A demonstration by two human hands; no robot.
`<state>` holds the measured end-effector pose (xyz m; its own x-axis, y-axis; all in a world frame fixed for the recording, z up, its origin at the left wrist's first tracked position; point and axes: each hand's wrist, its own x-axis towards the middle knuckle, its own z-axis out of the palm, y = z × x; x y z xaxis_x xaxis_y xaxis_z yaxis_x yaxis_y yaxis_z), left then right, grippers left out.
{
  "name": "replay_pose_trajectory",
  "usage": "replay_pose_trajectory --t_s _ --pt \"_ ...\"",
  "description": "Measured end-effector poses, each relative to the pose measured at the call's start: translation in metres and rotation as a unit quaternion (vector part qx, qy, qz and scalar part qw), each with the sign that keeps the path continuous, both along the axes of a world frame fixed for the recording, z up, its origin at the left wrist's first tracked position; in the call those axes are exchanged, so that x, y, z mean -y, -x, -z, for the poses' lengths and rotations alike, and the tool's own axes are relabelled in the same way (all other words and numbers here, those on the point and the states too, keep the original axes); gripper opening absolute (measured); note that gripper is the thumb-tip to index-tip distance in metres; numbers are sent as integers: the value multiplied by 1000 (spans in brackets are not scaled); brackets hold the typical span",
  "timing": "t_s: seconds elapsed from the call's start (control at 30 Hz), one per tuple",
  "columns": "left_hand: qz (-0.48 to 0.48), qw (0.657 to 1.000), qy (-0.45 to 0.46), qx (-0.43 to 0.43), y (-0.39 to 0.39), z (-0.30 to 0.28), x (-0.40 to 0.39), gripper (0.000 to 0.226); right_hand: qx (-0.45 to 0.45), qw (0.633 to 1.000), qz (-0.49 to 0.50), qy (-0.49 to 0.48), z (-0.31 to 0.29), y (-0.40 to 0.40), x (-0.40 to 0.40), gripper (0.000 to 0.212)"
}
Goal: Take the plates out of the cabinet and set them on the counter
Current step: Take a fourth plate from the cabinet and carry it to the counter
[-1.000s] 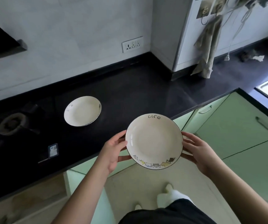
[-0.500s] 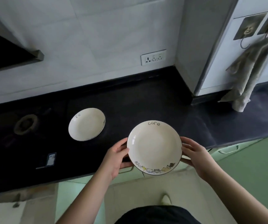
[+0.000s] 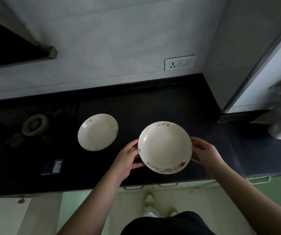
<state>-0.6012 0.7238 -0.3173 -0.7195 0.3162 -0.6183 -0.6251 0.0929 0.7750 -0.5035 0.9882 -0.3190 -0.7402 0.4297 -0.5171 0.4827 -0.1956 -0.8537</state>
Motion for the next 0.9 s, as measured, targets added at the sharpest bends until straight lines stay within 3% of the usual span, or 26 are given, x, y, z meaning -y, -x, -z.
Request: replay_pose_trajectory --t_s 0.27,0.67,0.9 --pt "17 999 12 33 60 18 -16 47 32 998 7 -47 17 54 -6 27" --pt "9 997 19 79 112 45 -32 43 55 997 50 -9 45 105 -14 18" --pt "-2 996 4 92 120 49 -38 43 83 995 59 -3 53 114 -23 26"
